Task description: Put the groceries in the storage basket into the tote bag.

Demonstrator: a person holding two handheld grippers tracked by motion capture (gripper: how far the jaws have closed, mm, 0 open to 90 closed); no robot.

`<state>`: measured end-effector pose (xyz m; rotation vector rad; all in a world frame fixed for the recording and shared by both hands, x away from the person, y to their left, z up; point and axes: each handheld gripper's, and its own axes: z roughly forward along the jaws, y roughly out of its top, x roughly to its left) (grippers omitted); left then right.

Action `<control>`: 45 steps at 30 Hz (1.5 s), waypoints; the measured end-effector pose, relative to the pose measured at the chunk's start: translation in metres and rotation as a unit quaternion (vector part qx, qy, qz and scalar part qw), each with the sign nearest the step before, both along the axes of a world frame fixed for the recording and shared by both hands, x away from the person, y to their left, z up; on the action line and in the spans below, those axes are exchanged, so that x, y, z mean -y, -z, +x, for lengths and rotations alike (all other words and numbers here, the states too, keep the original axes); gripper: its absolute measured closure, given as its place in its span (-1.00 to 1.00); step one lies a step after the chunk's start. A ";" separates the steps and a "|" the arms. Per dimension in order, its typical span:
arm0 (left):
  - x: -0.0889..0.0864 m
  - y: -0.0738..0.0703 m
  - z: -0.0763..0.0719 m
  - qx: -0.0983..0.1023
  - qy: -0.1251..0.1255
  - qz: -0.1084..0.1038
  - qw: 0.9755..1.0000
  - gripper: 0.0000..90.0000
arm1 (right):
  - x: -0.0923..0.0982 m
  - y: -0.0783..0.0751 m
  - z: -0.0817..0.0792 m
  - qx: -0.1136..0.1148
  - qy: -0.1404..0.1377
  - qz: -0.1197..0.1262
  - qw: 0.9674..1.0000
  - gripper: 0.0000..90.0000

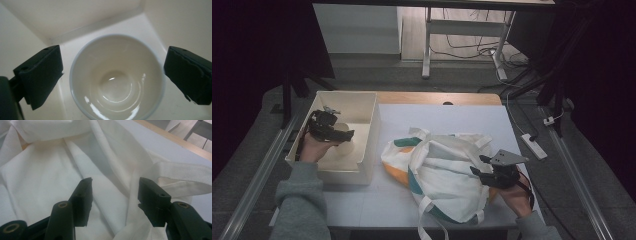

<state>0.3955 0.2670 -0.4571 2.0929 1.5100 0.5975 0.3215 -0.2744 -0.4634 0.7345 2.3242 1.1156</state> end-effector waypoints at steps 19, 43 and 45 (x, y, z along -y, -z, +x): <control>-0.001 0.006 0.003 -0.005 -0.006 -0.028 1.000 -0.58 | -0.003 0.003 0.000 0.000 -0.002 -0.006 1.000 0.01; 0.000 -0.057 -0.035 0.150 0.030 -0.191 0.970 -0.58 | -0.002 0.001 -0.001 0.006 -0.002 -0.005 1.000 0.01; 0.004 -0.063 -0.039 0.161 0.039 -0.203 0.965 -0.58 | -0.002 0.001 -0.001 0.005 -0.002 -0.005 1.000 0.01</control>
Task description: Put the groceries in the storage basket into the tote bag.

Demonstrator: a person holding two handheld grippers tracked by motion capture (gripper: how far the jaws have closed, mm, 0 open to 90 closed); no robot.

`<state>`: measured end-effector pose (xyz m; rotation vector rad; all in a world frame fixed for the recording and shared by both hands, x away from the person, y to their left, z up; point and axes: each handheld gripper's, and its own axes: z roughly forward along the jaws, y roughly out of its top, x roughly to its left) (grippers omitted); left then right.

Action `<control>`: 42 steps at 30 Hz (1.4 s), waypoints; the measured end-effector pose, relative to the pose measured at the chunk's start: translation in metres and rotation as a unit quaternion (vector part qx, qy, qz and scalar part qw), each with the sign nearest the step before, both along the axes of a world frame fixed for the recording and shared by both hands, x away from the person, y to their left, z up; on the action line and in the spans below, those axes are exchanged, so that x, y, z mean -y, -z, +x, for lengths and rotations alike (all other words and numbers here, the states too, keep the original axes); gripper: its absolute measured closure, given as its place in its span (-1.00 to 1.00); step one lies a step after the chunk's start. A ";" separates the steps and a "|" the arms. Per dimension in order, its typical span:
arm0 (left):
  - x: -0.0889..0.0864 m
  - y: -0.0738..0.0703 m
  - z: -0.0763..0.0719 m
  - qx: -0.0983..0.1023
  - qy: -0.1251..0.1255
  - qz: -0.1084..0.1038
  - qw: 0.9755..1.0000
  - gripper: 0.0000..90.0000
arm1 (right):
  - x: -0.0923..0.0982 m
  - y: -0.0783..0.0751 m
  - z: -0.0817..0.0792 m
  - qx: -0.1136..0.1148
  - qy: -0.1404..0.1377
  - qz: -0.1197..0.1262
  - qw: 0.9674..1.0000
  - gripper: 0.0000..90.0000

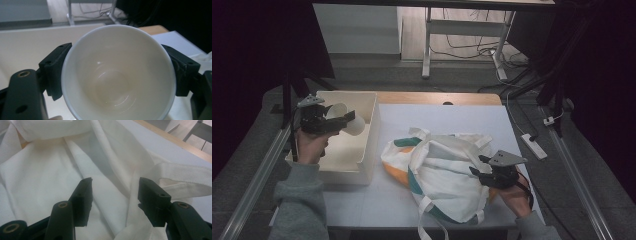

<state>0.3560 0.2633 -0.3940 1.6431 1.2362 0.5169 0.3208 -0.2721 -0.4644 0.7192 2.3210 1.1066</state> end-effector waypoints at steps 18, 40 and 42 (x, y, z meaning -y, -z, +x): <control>0.063 -0.033 -0.016 0.045 0.130 -0.031 0.990 -0.58 | -0.003 -0.002 -0.001 0.005 -0.003 0.011 1.000 0.01; 0.156 -0.021 -0.008 0.017 0.225 0.013 0.974 -0.58 | -0.021 -0.021 -0.006 0.023 -0.024 0.043 0.999 -0.14; 0.161 -0.019 -0.007 0.014 0.230 0.017 0.973 -0.58 | -0.023 -0.022 -0.005 0.022 -0.028 0.048 0.998 -0.15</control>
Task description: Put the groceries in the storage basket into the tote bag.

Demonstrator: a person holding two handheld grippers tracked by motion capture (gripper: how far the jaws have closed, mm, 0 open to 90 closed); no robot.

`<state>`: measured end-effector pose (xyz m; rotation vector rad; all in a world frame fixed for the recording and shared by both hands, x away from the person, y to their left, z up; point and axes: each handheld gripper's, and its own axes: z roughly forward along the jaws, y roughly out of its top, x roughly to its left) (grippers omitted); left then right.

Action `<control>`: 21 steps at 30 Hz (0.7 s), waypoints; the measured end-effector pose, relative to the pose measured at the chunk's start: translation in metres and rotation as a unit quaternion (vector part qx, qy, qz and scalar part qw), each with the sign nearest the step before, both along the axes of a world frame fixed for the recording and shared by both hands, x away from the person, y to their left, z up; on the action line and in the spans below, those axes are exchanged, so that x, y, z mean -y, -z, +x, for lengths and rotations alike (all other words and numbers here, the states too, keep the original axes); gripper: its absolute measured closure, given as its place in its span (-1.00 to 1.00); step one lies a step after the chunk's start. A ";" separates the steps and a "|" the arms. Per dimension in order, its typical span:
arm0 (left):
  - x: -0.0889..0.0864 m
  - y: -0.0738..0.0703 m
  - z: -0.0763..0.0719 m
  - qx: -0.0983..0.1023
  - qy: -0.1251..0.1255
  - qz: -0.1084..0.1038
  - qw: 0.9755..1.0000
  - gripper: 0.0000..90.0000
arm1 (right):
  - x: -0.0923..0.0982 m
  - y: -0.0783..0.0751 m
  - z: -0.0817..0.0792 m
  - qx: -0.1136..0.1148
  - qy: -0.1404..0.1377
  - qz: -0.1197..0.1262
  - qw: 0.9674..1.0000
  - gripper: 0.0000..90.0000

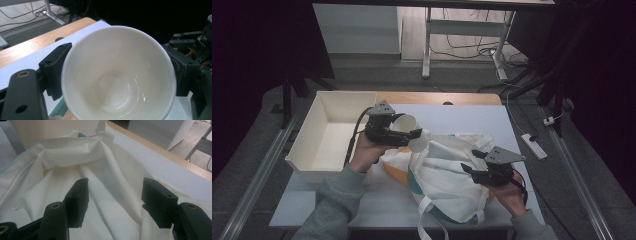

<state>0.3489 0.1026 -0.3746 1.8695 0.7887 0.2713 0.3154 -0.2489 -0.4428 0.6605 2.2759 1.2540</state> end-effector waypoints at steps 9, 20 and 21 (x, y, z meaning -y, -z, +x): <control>0.024 0.007 -0.001 -0.005 0.024 0.017 1.000 -0.58 | -0.015 -0.011 -0.005 0.012 -0.006 0.013 1.000 -0.31; 0.044 0.017 0.000 -0.012 0.042 0.032 0.999 -0.58 | -0.034 -0.019 -0.007 0.004 -0.024 0.020 1.000 -0.53; 0.046 0.018 0.000 -0.012 0.045 0.035 0.998 -0.58 | -0.037 -0.019 -0.007 0.005 -0.025 0.020 0.999 -0.54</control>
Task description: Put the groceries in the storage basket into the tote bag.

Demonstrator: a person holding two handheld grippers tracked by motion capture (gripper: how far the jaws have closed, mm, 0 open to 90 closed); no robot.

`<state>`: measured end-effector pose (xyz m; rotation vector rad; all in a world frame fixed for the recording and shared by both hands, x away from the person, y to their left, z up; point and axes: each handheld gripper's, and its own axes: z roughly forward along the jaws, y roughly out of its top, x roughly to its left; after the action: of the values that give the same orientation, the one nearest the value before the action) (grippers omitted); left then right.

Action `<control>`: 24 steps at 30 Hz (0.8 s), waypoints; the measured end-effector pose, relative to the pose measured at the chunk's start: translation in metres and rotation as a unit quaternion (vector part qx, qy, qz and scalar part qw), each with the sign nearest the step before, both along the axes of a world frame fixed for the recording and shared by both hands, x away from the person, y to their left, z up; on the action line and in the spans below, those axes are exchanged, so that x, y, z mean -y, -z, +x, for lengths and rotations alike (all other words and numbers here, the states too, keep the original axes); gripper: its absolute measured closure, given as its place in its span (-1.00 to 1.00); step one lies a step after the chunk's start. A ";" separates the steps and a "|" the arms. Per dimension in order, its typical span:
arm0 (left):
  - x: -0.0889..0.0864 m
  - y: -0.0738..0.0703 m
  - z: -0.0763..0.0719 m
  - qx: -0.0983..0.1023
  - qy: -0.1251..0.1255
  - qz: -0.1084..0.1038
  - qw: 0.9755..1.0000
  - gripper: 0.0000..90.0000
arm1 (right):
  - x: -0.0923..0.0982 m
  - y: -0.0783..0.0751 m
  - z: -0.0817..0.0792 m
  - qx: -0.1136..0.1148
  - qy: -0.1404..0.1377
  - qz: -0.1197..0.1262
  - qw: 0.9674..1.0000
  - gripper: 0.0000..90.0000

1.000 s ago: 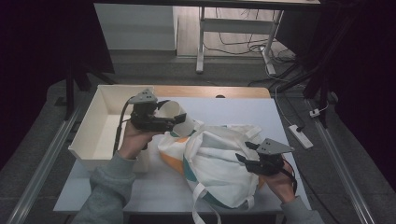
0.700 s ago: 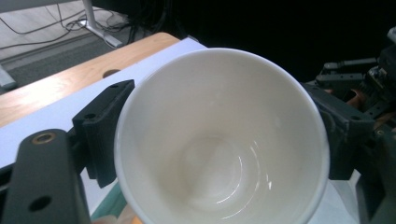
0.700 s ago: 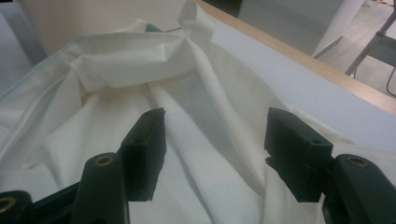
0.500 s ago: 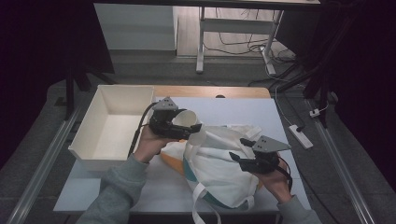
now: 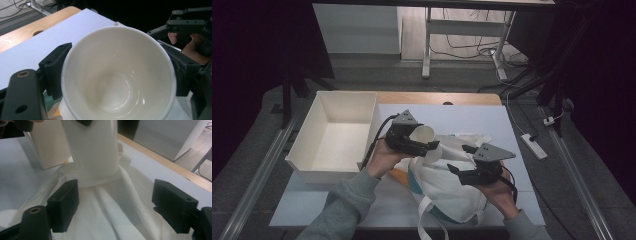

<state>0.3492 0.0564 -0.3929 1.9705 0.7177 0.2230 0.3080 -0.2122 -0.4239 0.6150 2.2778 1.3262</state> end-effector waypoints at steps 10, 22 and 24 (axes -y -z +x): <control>0.018 0.006 -0.002 -0.002 0.017 0.012 1.000 -0.58 | -0.023 0.002 0.005 0.003 0.001 -0.009 1.000 -0.67; 0.030 0.011 -0.005 -0.005 0.030 0.018 0.999 -0.59 | -0.047 0.008 0.009 0.000 -0.016 -0.015 1.000 -0.57; 0.032 0.012 -0.006 -0.005 0.032 0.020 0.999 -0.59 | -0.047 0.008 0.009 0.000 -0.015 -0.016 1.000 -0.53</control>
<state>0.3434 0.0248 -0.4050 2.0303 0.6594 0.1888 0.3174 -0.1650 -0.4321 0.5723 2.3116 1.3018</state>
